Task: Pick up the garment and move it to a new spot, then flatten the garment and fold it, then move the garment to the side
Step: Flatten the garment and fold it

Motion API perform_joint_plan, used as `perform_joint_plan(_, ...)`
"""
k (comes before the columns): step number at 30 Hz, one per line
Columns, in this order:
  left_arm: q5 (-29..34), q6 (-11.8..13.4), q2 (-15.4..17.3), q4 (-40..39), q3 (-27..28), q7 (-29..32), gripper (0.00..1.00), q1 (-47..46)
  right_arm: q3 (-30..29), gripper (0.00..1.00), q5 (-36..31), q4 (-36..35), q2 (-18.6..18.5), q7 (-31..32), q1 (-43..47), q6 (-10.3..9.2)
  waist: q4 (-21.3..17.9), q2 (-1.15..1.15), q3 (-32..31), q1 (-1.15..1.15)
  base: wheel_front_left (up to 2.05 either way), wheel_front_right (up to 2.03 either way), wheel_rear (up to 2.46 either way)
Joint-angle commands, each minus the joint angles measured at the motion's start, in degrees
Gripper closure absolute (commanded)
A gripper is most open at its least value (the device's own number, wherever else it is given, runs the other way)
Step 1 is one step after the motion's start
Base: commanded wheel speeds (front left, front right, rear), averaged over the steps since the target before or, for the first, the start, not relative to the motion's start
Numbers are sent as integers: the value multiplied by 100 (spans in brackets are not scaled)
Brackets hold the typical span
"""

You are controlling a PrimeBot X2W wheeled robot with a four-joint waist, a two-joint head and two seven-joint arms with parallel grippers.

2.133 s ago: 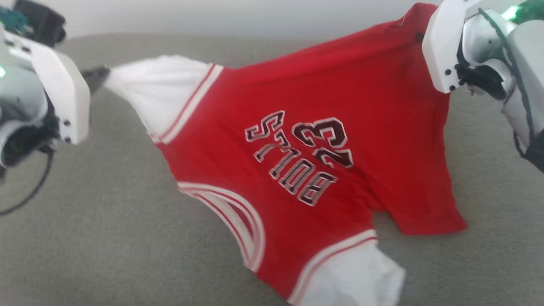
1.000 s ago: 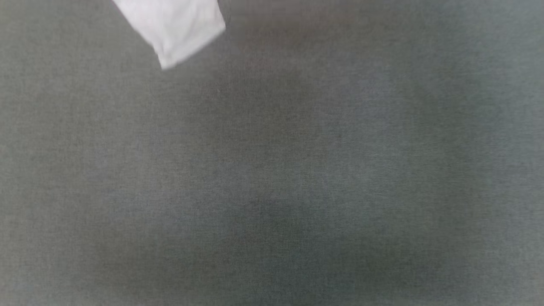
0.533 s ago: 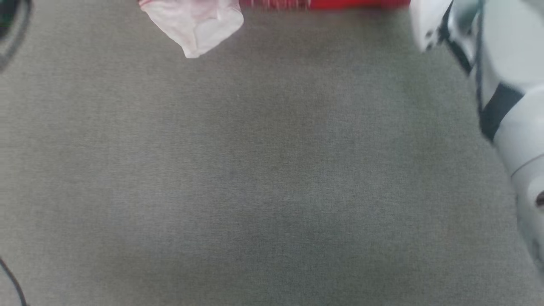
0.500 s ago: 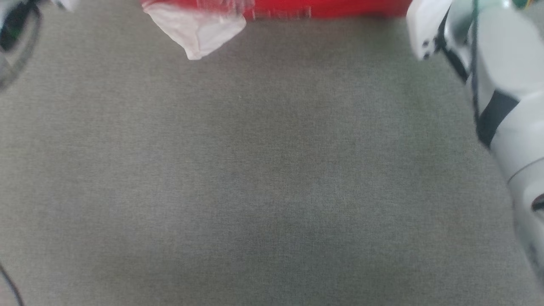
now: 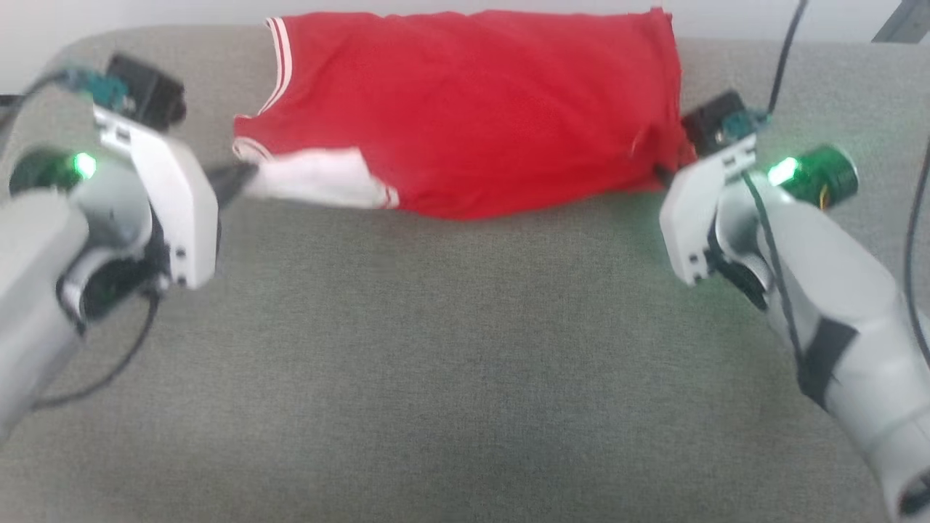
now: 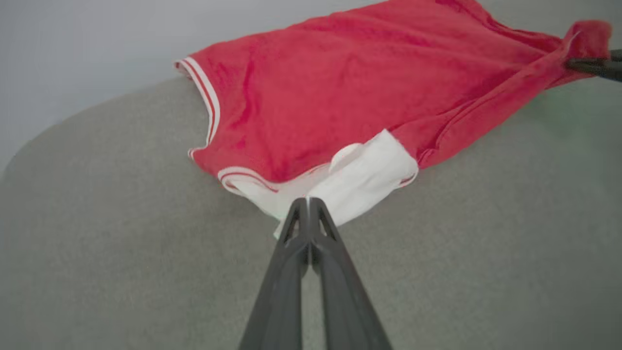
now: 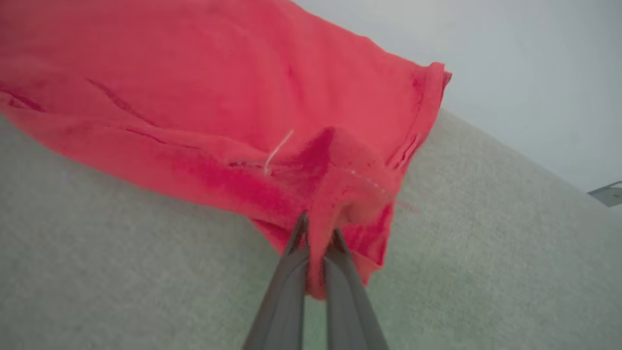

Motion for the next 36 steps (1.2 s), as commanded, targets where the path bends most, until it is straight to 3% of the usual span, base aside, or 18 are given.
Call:
perform_joint_plan(1,-197,236,204,-400,-26,175,100,323,316,100,468,-554,-343,295,350,1,14,0,-68,0,0,0,0)
perform_joint_plan(4,-430,583,507,-1056,-90,363,100,753,731,100,1130,-1438,-910,720,794,1,37,0,-120,0,0,0,0)
perform_joint_plan(5,-430,583,507,-1056,-90,363,100,753,731,100,1130,-1438,-910,720,794,1,37,0,-120,0,0,0,0)
perform_joint_plan(11,-861,1114,986,-2107,-212,450,100,1568,1063,100,2025,-2764,-1935,1258,1538,1,69,0,-205,0,0,0,0)
perform_joint_plan(17,-1103,1510,1355,-2832,-403,503,100,2204,1077,100,2529,-3557,-2540,1554,2247,1,90,0,-279,0,0,0,0)
perform_joint_plan(30,-1544,1986,1730,-3716,-723,774,100,2954,1155,100,3214,-4812,-3333,1964,3551,2,57,0,-273,0,0,0,0)
perform_joint_plan(36,-1186,2029,1967,-3764,-478,486,100,2618,749,100,3007,-5027,-3398,1642,3583,0,-29,0,-251,0,0,0,0)
